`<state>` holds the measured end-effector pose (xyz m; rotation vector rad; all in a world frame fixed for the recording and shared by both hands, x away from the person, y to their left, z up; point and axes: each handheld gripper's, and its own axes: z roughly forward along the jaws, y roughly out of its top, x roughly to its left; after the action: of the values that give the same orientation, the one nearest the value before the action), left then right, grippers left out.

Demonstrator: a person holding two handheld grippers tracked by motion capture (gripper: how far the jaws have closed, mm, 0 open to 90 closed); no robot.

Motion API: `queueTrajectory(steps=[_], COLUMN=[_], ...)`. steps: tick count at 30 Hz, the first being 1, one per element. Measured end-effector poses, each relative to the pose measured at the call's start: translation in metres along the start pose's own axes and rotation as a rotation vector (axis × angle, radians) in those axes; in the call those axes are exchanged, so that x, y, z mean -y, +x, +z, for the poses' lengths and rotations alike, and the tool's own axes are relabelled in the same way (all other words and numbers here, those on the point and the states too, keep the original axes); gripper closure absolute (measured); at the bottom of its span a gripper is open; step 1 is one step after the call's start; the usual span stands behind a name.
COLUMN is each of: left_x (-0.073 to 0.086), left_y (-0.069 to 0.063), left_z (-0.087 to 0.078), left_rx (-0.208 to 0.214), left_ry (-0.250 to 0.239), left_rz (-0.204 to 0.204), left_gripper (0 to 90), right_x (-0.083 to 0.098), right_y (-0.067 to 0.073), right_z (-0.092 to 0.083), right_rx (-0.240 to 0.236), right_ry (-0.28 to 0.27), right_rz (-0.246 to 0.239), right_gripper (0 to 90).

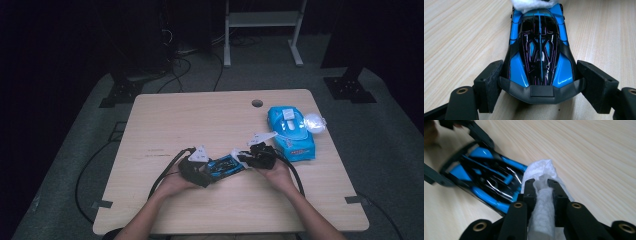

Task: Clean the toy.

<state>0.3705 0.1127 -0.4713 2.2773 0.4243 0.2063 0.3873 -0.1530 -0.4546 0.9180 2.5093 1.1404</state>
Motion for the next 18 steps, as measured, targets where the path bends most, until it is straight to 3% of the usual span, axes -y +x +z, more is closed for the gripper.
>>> queueTrajectory(steps=[5,8,12,15,18], left_x=[0.000,0.000,0.000,0.000,0.000], left_y=[0.000,0.000,0.001,0.001,0.001], left_z=[0.000,0.000,0.000,0.000,0.001], left_rx=[0.000,0.001,0.003,0.005,0.008], left_ry=[-0.002,0.000,-0.001,-0.001,-0.007], left_rz=[-0.005,-0.001,0.000,-0.002,-0.009], left_gripper=[24.0,24.0,24.0,24.0,24.0], right_x=[-0.003,-0.017,-0.030,-0.027,-0.015], right_y=[0.002,0.013,0.020,0.014,0.000], right_z=[0.000,0.011,0.022,0.022,0.013], right_rx=[0.007,-0.035,-0.040,-0.008,0.005], right_ry=[0.007,-0.012,-0.012,-0.009,-0.022], right_rz=[-0.004,-0.025,-0.057,-0.052,0.006], right_gripper=[79.0,80.0,80.4,80.7,81.2])
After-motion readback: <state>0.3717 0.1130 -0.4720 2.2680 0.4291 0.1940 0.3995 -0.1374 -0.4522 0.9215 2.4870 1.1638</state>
